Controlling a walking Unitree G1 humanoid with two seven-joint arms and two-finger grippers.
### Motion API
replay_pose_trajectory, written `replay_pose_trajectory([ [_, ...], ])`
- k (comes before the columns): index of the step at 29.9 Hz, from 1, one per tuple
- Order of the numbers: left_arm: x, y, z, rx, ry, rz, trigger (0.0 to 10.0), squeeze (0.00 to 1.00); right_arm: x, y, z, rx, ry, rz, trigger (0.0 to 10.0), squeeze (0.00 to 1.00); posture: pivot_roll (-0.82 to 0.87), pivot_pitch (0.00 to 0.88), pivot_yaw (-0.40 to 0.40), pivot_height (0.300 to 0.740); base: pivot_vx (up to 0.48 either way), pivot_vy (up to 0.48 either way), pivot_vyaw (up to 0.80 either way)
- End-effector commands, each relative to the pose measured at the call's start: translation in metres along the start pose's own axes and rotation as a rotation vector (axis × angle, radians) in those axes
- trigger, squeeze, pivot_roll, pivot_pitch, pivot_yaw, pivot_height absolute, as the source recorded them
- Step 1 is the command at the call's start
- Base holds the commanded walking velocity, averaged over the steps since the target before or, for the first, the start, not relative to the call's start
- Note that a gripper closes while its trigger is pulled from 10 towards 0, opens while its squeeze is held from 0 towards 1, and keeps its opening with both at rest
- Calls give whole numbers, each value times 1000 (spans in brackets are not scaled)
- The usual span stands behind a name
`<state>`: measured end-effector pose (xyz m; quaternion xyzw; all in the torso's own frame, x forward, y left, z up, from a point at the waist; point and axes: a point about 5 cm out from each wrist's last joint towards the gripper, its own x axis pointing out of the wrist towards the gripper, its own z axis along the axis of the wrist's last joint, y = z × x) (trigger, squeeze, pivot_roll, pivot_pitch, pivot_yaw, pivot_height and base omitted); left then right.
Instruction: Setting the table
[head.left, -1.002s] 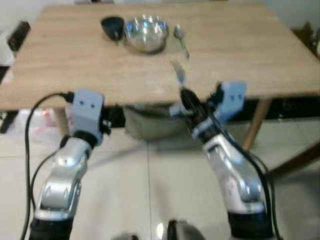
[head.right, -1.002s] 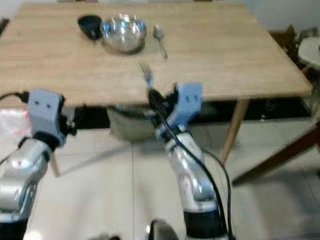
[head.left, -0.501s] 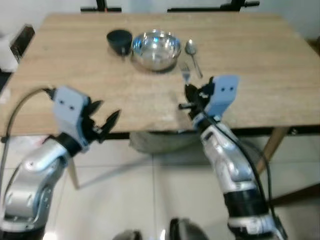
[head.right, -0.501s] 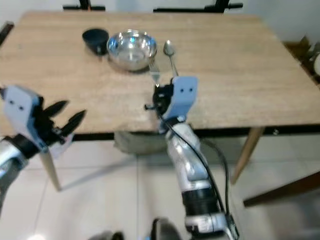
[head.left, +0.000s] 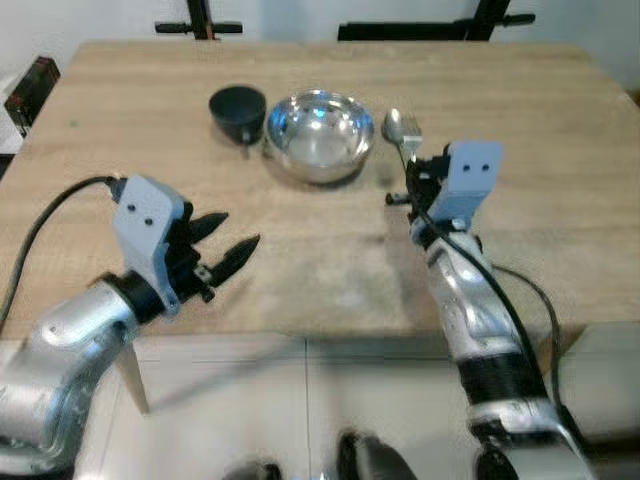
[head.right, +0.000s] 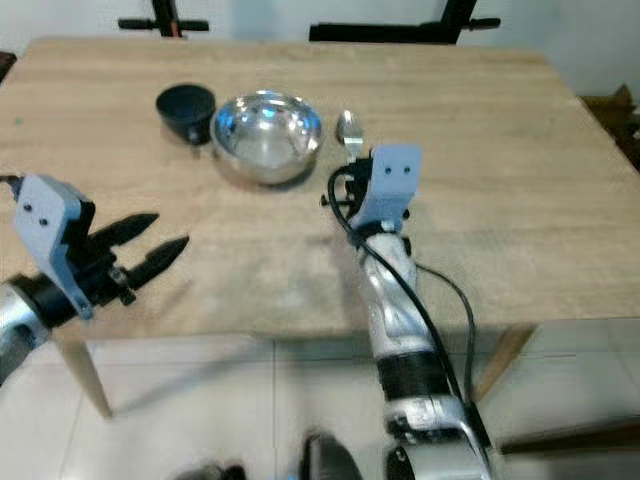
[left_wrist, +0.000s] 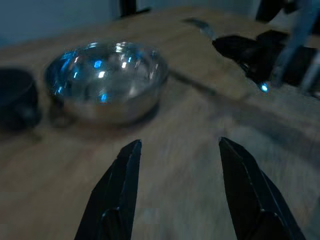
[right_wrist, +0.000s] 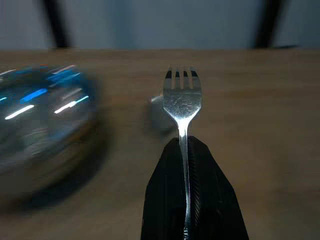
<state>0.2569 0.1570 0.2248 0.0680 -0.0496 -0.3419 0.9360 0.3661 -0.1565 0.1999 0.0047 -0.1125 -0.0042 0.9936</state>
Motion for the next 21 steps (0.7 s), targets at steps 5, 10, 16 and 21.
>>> replay_pose_trajectory([
  [5, -2, -2, -3, -2, 30, -8, 10000, 0, -2, -18, -4, -2, 1, -85, 10000, 0, -42, 117, 47, 740, 0, 0, 0],
  [10, -3, -3, -4, -8, 34, -18, 10000, 0, -2, -27, -6, -17, 3, -111, 10000, 0, -45, 117, 49, 740, 0, 0, 0],
  [16, -1, -4, -3, -18, 36, -34, 10000, 0, 2, -32, -10, -34, 26, -98, 10000, 0, -42, 118, 48, 740, 0, 0, 0],
  [21, 3, 0, 1, -27, 22, -15, 10000, 0, 8, -22, -15, -33, 63, -26, 10000, 0, -37, 132, 50, 740, 0, 0, 0],
])
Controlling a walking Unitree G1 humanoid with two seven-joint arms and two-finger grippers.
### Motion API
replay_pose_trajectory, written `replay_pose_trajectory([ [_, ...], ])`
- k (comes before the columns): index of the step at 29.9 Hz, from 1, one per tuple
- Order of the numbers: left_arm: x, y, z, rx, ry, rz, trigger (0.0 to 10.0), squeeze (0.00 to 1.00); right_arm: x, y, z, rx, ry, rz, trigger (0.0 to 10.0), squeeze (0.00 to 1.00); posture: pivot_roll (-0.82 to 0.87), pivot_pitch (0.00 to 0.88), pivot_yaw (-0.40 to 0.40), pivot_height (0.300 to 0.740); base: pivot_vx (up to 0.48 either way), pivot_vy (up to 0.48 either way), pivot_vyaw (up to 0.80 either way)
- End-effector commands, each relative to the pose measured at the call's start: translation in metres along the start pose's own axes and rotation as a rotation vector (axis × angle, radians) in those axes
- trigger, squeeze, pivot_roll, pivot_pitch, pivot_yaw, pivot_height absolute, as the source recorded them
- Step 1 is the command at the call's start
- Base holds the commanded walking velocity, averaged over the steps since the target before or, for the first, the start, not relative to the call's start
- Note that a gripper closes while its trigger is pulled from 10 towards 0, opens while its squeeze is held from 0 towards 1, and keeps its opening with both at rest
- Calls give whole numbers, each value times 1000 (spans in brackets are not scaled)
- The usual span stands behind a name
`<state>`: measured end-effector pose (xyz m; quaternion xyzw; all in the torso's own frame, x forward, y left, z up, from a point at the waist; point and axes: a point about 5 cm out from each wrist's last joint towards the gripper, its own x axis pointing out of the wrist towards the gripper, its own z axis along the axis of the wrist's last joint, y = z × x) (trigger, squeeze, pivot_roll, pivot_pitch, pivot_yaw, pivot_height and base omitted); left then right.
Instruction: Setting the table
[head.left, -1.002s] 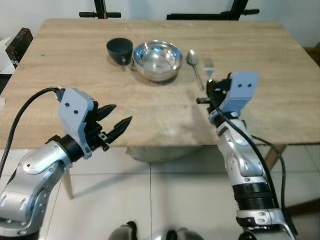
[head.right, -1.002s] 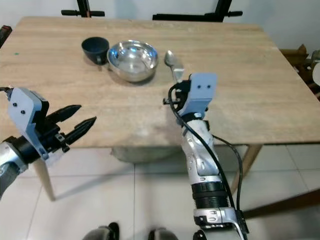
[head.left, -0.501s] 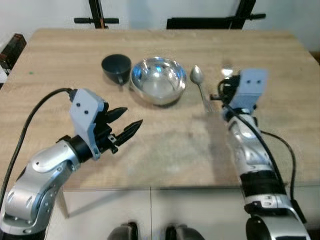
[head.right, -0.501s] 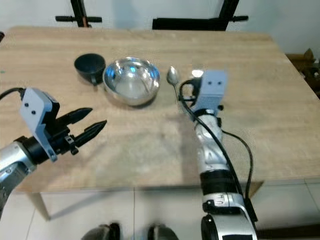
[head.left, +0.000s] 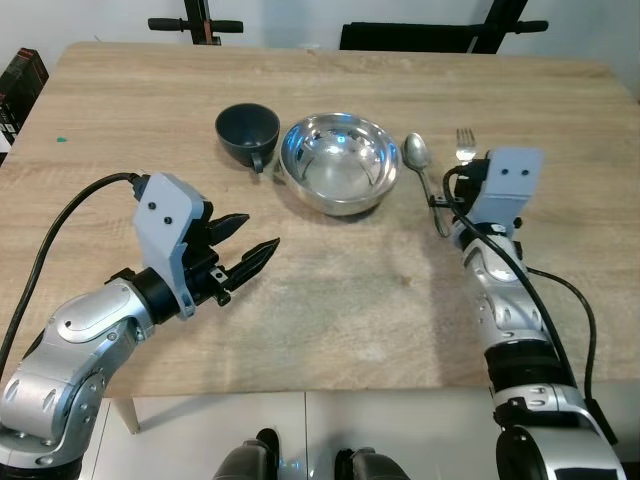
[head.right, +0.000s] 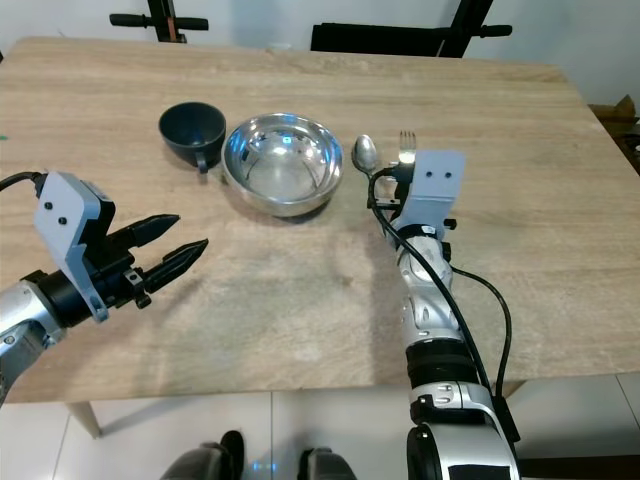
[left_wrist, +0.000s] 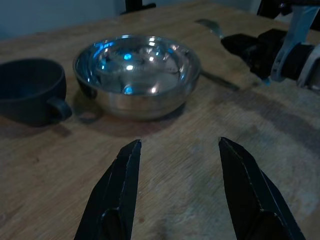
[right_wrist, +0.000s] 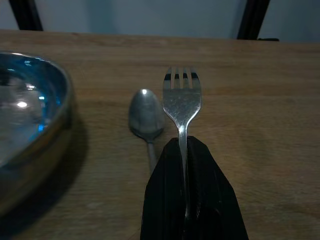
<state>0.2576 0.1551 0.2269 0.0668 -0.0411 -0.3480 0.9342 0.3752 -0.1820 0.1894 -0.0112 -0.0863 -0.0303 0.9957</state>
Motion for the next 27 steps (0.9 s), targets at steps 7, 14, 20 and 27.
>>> replay_pose_trajectory([
  [7, -6, 9, 5, -36, 8, 22, 10000, 0, 17, 20, 4, 3, 23, 74, 10000, 0, -13, 174, 52, 740, 0, 0, 0],
  [14, -5, 11, 15, -28, 6, 8, 10000, 0, 29, 27, 7, -25, 59, 97, 10000, 0, 40, 206, 46, 740, 0, 0, 0],
  [20, 18, 14, 34, 77, 21, -113, 10000, 0, 36, 13, 10, -62, 79, 18, 10000, 0, 91, 246, 72, 740, 0, 0, 0],
  [27, 19, 20, 45, 88, 25, -124, 10000, 0, 43, -2, 24, -21, 49, -58, 10000, 0, 100, 265, 103, 740, 0, 0, 0],
])
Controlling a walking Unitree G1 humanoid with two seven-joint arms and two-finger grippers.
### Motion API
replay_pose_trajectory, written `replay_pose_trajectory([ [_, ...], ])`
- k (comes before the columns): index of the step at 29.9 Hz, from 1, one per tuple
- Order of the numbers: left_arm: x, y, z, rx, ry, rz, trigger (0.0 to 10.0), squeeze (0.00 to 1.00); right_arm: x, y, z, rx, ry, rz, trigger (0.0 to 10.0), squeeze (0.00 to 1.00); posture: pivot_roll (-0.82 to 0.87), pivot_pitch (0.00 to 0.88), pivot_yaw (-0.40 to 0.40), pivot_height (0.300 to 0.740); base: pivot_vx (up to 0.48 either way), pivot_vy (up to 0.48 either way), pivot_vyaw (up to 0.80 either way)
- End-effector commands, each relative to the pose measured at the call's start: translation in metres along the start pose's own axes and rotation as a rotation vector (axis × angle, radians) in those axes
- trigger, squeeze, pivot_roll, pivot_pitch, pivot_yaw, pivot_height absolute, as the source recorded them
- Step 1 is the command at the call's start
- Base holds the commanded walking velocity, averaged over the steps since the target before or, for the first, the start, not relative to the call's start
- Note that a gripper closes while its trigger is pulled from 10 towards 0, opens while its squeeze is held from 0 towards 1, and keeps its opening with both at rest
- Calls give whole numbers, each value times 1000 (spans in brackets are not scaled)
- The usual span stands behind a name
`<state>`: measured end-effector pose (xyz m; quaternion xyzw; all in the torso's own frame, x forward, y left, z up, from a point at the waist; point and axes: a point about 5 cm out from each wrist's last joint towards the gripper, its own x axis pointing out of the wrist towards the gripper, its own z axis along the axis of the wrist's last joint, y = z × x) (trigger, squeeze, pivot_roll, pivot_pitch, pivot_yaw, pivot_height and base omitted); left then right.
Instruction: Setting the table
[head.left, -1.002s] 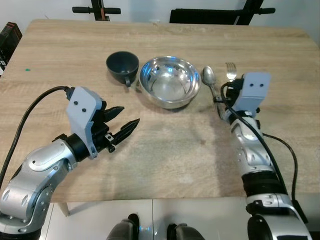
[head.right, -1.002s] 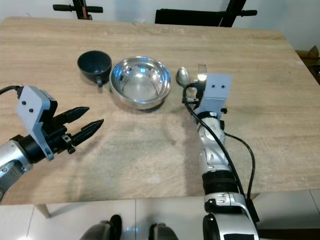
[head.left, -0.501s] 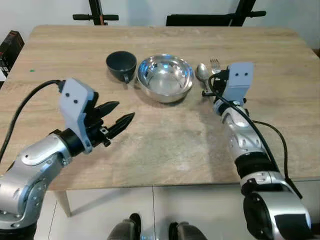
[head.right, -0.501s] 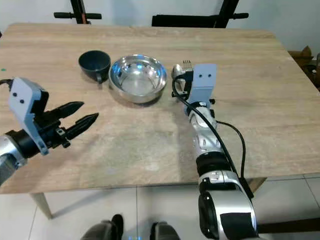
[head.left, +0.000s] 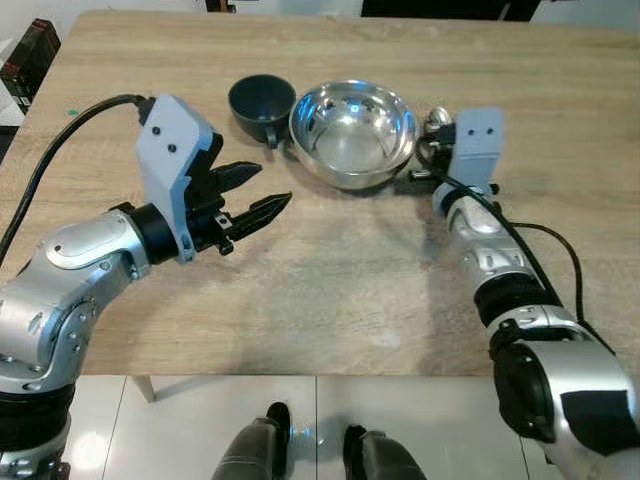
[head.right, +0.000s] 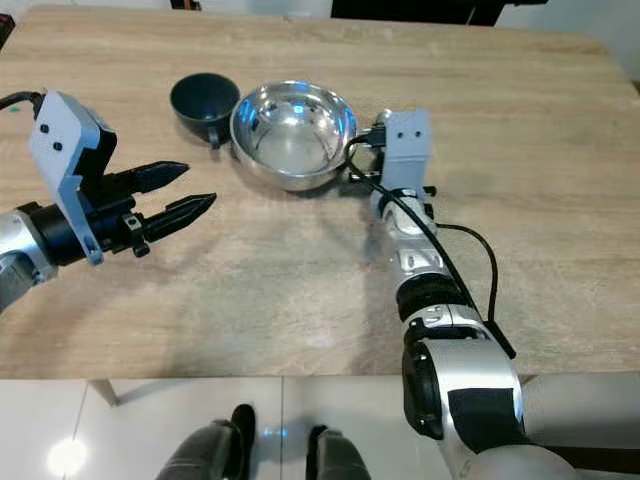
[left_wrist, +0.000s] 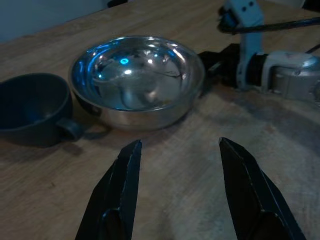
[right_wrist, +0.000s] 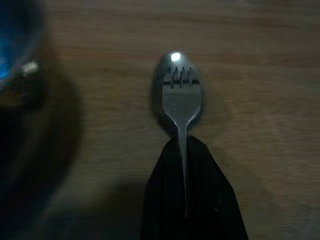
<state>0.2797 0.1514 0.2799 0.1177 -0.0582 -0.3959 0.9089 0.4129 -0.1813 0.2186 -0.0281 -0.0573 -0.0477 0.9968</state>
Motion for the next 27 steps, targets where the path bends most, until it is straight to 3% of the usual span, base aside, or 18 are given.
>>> replay_pose_trajectory([
  [1, -3, 0, -6, -22, 33, -15, 10000, 0, 1, -6, 2, 21, -9, -31, 10000, 0, 99, 268, 102, 740, 0, 0, 0],
  [11, -4, -2, -12, -28, 57, -13, 10000, 0, 1, 9, 0, 43, -12, 27, 10000, 0, 100, 268, 94, 740, 0, 0, 0],
  [18, -8, -5, -13, -40, 56, -1, 10000, 0, 3, 1, 4, 31, -3, -18, 10000, 0, 107, 267, 79, 740, 0, 0, 0],
  [27, -6, -9, -17, -45, 58, 2, 10000, 0, 3, 19, 8, 46, -31, 67, 10000, 0, 93, 251, 71, 740, 0, 0, 0],
])
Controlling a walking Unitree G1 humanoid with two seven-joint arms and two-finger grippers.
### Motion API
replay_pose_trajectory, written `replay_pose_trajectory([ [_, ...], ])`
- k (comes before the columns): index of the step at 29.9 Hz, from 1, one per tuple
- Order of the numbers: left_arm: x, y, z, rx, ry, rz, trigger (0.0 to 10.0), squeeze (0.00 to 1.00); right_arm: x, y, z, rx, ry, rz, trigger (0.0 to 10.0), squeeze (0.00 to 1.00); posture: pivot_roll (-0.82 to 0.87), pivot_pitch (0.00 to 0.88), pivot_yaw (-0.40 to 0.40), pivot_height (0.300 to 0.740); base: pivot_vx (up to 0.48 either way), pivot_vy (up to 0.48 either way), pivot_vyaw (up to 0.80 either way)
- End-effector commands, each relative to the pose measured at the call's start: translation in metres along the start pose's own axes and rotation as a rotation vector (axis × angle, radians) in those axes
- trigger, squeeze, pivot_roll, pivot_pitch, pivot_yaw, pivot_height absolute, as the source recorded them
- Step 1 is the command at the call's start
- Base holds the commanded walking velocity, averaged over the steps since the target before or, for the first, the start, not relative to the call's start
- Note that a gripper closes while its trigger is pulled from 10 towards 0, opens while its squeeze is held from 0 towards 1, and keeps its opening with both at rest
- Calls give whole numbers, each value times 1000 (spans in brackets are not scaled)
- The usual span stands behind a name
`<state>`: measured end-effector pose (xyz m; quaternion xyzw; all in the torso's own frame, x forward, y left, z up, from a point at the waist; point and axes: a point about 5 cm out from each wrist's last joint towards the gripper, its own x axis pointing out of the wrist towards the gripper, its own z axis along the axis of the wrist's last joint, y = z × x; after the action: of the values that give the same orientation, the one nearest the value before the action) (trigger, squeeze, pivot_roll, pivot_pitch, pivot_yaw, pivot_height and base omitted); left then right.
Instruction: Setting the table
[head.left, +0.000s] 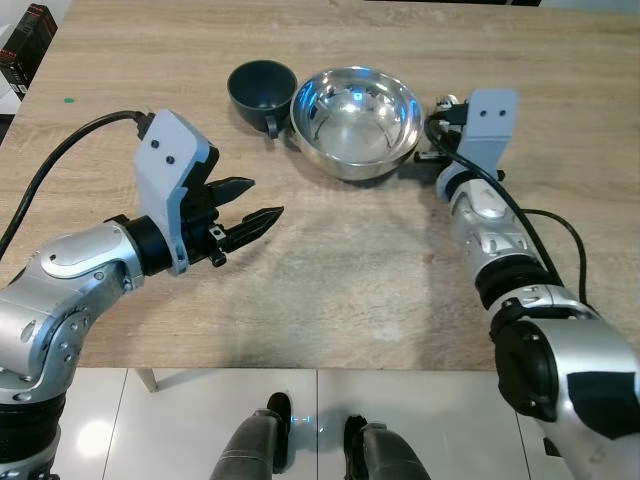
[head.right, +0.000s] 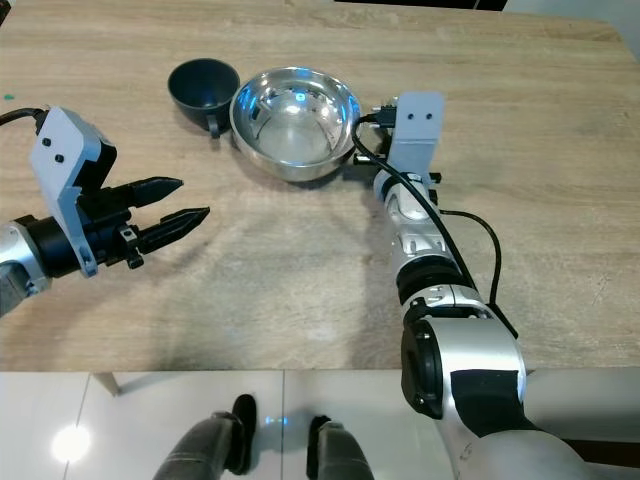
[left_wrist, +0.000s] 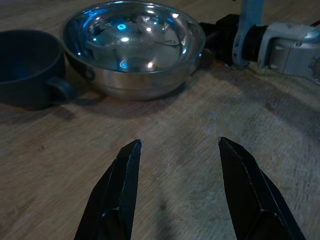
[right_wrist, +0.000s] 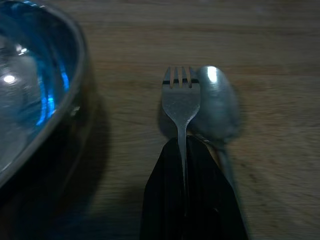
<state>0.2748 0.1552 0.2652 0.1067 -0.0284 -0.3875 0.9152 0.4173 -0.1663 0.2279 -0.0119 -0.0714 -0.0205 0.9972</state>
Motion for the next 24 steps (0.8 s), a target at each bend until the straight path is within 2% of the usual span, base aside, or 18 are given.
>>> replay_pose_trajectory([
  [1, 1, -4, -3, -1, 9, -13, 10000, 0, -1, 5, -2, 13, -4, 16, 10000, 0, 90, 245, 71, 740, 0, 0, 0],
  [6, 3, -5, -5, -3, 8, -13, 10000, 0, -2, 4, -4, 13, -5, 13, 10000, 0, 80, 236, 72, 740, 0, 0, 0],
  [7, 4, -5, -5, -3, 7, -13, 10000, 0, -2, 2, -6, 6, 1, 2, 10000, 1000, 78, 231, 72, 740, 0, 0, 0],
  [14, 7, -5, -7, -3, -2, -10, 10000, 0, -3, -3, -6, 11, -6, -1, 10000, 1000, 64, 208, 64, 740, 0, 0, 0],
  [15, 8, -5, -8, -5, -5, -11, 10000, 0, -2, -4, -2, 19, -23, -4, 10000, 0, 56, 196, 62, 740, 0, 0, 0],
  [20, 10, -7, -11, -12, -8, -19, 10000, 0, -2, -8, 3, 31, -53, -13, 10000, 0, 46, 178, 57, 740, 0, 0, 0],
  [24, 10, -8, -17, -27, 2, -24, 10000, 0, -4, -13, 16, 71, -143, -21, 10000, 0, 18, 157, 65, 740, 0, 0, 0],
])
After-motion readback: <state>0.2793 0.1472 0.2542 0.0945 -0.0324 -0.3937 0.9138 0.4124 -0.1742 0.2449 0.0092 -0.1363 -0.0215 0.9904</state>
